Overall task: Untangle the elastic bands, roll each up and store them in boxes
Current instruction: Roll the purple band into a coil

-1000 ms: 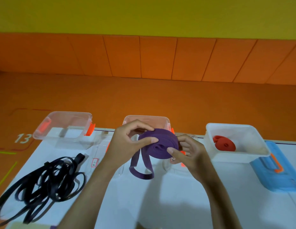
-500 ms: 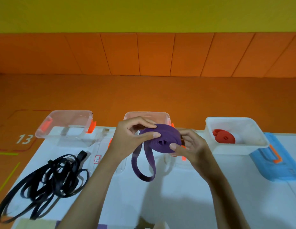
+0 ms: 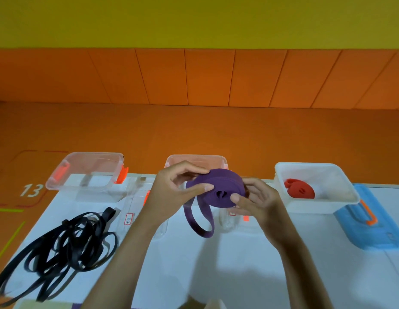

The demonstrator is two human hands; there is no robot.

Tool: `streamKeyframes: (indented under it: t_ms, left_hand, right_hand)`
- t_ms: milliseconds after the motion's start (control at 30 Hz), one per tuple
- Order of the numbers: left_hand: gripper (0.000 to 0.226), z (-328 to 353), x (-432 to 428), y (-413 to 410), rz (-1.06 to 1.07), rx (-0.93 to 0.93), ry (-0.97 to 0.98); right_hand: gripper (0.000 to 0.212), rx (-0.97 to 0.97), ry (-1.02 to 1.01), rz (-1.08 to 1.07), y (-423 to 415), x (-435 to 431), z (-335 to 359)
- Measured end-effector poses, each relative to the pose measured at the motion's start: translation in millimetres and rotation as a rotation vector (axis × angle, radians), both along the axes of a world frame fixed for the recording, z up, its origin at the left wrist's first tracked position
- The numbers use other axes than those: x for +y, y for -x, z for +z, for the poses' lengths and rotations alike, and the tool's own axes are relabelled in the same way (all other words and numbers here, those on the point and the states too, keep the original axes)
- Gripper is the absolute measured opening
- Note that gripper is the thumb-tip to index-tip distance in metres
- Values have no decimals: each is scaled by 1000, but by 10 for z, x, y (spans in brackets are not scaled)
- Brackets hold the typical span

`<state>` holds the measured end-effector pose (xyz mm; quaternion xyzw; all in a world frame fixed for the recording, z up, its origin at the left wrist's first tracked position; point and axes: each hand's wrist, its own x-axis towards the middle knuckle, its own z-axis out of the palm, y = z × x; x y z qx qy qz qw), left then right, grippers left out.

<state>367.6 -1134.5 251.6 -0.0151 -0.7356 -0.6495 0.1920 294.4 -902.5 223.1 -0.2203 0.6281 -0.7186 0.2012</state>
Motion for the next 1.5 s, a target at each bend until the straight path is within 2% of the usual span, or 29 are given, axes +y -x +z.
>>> streamKeyframes:
  t_ms: [100,200,333,500,600,667,733,800,933,1100,1200,1333,1500]
  left_hand:
    - [33,-6,7,32,-31,4,-21]
    - [42,21,-52,69,-93,-52,47]
    - [41,43,-3,113,-85,-44,81]
    - [33,-25,98,172,6,14,-7]
    - [34,-37,69,208,-9,81,35]
    - [35,-42,1,215,-44,56,63]
    - [35,-66,-43,217,-61,12,87]
    - [35,-88,-32,225,-70,-18,67]
    - [32,-122,-17,260,-69,10,62]
    - [42,-112,-122,238,-167,-55,-12]
    - [44,-95,-183,220,-96,-26,-77]
    - [36,-143,-256,153,45,-48,-36]
    - [26,-243,-272,103,72,-35,-15]
  right_hand:
    - [39,-66,64,-56,12,-33,-1]
    - [46,-133,100,-31,57,-68,-55]
    - [38,-57,-67,47,173,-22,-29]
    - [33,-95,25,-18,228,-52,1]
    - [30,-94,68,-34,233,-74,-18]
    - [33,-75,1,17,259,-59,-7]
    - [35,23,-142,53,290,-52,-14]
    - [37,54,-181,51,297,-72,-22]
    - [34,-12,-69,4,293,-116,-8]
    - [40,-101,86,-36,297,-213,-77]
    - [39,-142,93,4,278,-295,-85]
    - [33,141,-209,55,338,-306,-48]
    - [25,-12,-114,31,270,-413,-27]
